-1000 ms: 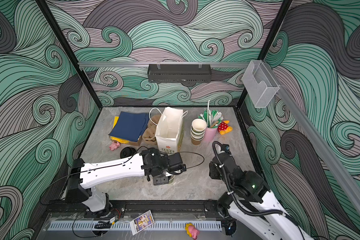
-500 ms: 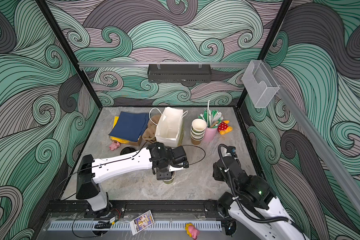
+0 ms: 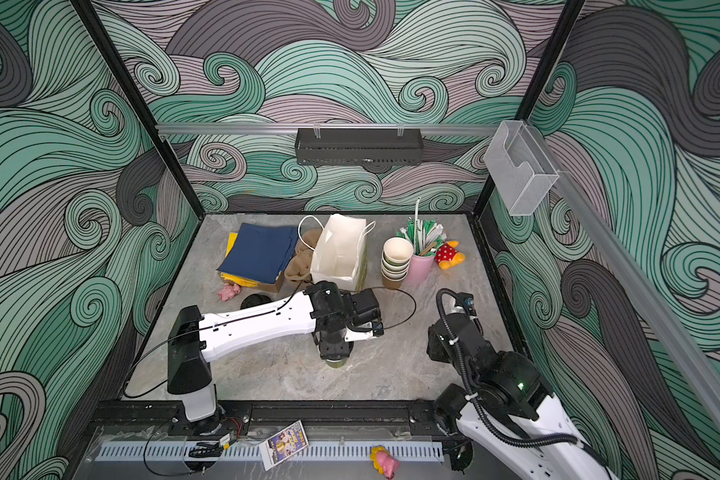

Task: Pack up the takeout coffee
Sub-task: 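Press the black lid down onto the green cup with the left gripper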

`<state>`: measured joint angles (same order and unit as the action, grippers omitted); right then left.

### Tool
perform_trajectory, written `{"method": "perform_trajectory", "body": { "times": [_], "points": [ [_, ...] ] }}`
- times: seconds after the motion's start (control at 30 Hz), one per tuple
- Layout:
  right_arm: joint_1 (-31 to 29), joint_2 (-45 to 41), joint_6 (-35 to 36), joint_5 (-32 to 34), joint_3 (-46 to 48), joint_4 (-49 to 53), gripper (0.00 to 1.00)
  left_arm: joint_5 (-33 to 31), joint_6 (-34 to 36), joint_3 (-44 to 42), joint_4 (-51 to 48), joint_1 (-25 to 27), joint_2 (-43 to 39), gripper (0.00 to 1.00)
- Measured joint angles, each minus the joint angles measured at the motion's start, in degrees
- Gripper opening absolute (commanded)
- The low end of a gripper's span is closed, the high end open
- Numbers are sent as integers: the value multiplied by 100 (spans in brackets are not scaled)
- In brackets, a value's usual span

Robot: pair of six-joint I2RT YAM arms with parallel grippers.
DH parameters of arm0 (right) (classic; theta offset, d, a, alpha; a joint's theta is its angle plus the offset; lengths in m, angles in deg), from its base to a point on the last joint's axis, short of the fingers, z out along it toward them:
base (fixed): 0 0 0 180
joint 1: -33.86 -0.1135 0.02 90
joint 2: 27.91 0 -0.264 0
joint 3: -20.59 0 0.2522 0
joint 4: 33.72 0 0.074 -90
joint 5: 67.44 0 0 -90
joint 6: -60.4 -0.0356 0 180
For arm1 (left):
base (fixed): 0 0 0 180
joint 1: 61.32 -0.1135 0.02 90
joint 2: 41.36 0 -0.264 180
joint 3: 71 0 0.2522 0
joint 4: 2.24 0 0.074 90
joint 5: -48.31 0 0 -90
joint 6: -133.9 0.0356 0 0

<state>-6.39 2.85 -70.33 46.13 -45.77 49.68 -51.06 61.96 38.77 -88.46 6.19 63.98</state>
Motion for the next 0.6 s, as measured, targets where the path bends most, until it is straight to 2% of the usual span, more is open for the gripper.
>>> {"method": "perform_trajectory", "body": {
  "times": [0.6],
  "points": [
    [0, 0, 0, 0, 0, 0, 58, 127, 0, 26, -107, -70, 37, 64]
  ]
}}
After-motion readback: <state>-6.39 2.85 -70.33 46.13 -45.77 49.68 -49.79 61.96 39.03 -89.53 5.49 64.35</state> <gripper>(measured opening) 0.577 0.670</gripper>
